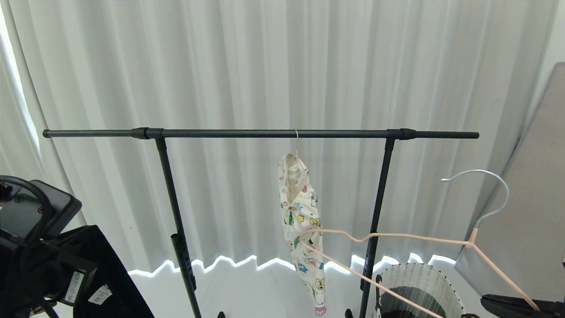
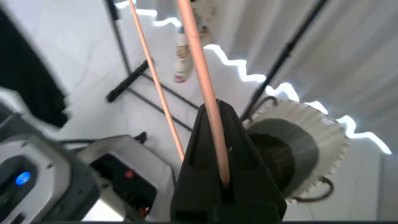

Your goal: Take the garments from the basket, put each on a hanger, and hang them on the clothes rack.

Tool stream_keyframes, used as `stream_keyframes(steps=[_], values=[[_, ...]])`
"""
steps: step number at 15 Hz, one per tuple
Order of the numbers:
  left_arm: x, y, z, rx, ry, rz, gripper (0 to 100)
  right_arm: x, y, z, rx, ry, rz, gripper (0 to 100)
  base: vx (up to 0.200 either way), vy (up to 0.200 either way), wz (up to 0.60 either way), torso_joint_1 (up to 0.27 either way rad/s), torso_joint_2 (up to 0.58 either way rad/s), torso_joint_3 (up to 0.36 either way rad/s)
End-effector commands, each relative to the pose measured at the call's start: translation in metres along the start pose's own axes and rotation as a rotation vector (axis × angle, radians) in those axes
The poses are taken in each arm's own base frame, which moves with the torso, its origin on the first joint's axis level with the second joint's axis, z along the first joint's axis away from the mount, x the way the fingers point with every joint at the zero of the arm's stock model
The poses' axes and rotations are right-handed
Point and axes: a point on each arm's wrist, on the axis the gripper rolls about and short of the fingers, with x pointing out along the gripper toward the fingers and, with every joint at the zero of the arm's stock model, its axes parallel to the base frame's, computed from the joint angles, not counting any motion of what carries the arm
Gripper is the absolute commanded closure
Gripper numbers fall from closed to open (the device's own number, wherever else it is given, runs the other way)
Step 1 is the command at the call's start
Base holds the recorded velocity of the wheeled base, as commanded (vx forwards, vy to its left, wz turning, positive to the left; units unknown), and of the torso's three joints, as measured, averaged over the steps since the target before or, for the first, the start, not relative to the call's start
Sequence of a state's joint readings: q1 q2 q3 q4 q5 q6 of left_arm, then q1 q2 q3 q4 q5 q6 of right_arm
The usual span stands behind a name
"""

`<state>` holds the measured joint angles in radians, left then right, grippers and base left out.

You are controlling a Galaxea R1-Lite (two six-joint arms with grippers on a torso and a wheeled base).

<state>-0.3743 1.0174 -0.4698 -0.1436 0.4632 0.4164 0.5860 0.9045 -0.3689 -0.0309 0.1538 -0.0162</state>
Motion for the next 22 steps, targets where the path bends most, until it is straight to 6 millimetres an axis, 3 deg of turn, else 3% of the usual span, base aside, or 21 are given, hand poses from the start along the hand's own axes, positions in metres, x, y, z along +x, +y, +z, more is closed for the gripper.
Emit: stream_keyframes(steps=[1,2,4,9,11,13,17,22], values=[[0.021,-0.004,0.018,-0.038,0.039,-0.009,100,0.009,0.008,0.0,-0.005,0.048,0.082,100,0.0,0.0,0.0,0.0,0.0,0.0],[0.038,-0.005,0.035,-0.092,0.052,-0.011,100,0.018,0.015,0.0,0.008,0.096,0.137,100,0.0,0.0,0.0,0.0,0.0,0.0],[0.06,-0.012,0.052,-0.174,0.077,-0.026,100,0.037,0.028,0.009,0.007,0.102,0.221,100,0.0,0.0,0.0,0.0,0.0,0.0],[0.072,-0.05,0.061,-0.198,0.088,-0.205,100,0.085,0.051,0.02,0.034,0.084,0.304,100,0.0,0.0,0.0,0.0,0.0,0.0],[0.075,-0.056,0.06,-0.229,0.081,-0.357,100,0.089,0.052,0.023,0.036,0.076,0.306,100,0.0,0.0,0.0,0.0,0.0,0.0],[0.08,-0.061,0.061,-0.239,0.09,-0.403,100,0.088,0.053,0.023,0.035,0.073,0.309,100,0.0,0.0,0.0,0.0,0.0,0.0],[0.09,-0.064,0.066,-0.323,0.117,-0.39,100,0.092,0.053,0.023,0.041,0.079,0.296,100,0.0,0.0,0.0,0.0,0.0,0.0],[0.086,-0.066,0.067,-0.337,0.112,-0.387,100,0.109,0.051,0.032,0.058,0.045,0.228,100,0.0,0.0,0.0,0.0,0.0,0.0]])
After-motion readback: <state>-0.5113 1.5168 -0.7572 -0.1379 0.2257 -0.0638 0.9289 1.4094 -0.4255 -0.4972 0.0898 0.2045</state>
